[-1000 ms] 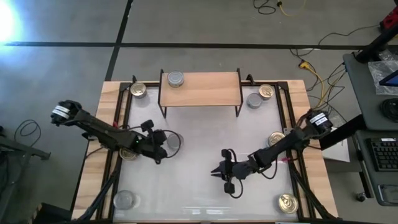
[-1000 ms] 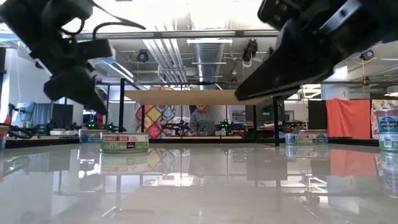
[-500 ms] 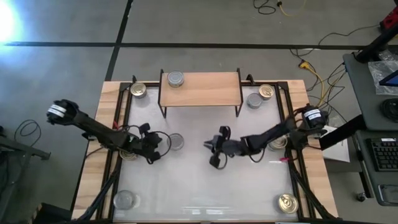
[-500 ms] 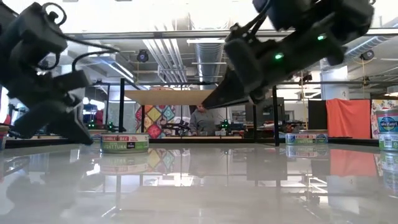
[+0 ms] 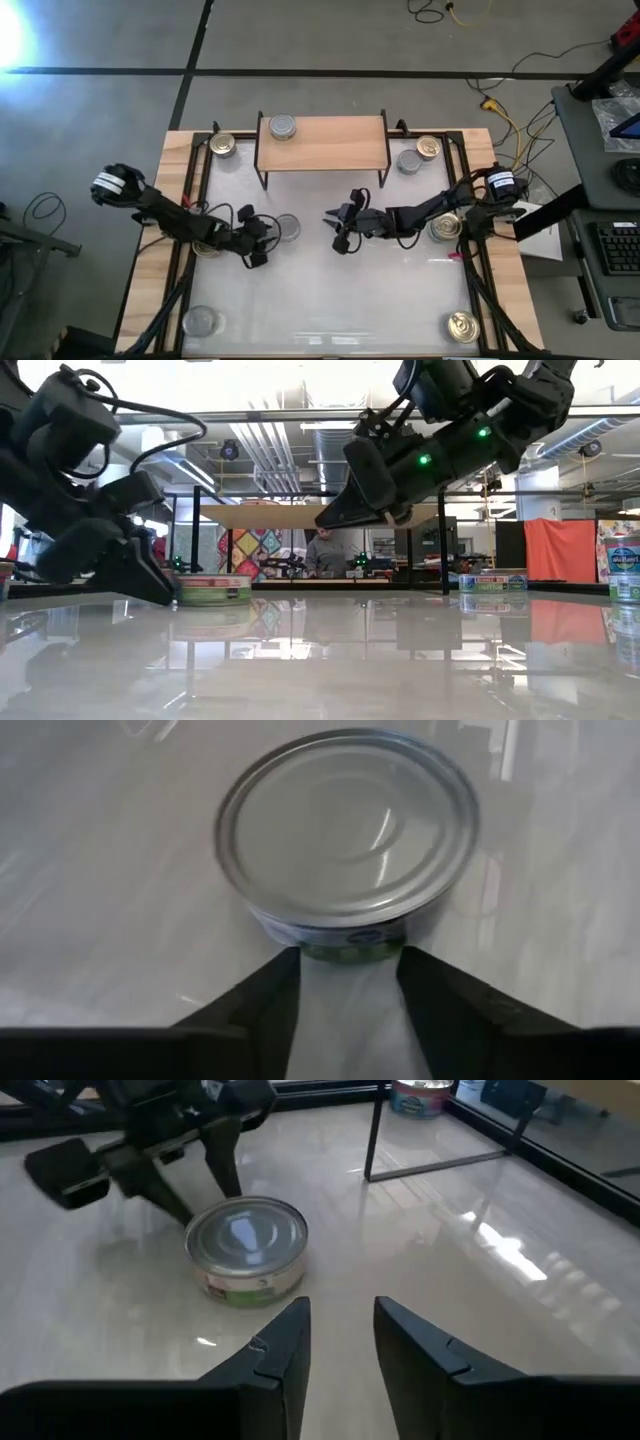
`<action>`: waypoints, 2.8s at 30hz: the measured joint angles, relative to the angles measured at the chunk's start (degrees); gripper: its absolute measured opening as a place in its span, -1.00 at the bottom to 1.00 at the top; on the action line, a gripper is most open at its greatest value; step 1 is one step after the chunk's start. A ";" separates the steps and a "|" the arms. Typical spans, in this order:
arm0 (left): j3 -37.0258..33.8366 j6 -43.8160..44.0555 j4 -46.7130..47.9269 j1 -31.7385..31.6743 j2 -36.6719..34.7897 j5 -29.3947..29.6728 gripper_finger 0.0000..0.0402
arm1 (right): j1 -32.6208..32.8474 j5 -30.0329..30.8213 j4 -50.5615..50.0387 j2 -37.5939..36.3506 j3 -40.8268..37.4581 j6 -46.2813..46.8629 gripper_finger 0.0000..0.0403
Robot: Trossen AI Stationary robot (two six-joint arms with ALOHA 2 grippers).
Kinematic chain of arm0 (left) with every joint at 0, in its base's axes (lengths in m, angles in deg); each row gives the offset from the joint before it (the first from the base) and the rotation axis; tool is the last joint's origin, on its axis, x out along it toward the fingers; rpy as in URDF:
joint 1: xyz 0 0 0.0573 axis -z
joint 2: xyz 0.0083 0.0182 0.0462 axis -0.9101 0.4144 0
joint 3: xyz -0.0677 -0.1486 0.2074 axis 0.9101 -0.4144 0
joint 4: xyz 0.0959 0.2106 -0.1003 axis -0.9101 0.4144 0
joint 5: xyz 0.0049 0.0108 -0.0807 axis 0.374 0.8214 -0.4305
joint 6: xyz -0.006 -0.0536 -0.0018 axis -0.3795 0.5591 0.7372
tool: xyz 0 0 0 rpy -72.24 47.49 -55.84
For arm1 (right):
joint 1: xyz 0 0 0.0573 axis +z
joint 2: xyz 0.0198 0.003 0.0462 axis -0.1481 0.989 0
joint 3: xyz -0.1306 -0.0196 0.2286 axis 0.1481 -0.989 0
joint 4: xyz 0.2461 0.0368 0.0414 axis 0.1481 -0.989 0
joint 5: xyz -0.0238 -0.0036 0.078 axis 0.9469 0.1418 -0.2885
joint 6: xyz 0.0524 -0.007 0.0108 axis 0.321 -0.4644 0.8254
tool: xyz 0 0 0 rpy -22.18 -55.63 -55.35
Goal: Stack canned seafood by type on shelf
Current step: Put the green tuna can on the shelf
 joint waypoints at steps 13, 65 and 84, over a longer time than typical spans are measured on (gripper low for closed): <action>11.69 0.11 -1.40 0.22 14.63 1.55 0.18 | 0.13 -0.02 -3.30 0.00 0.00 0.39 -0.22; 15.83 -10.40 -41.27 -2.08 36.84 7.54 0.84 | -4.00 0.31 -3.71 9.75 3.32 9.94 -0.06; 21.25 -6.26 -33.85 -2.05 36.16 8.31 0.84 | -3.96 -0.26 -10.86 9.35 3.32 10.00 -0.10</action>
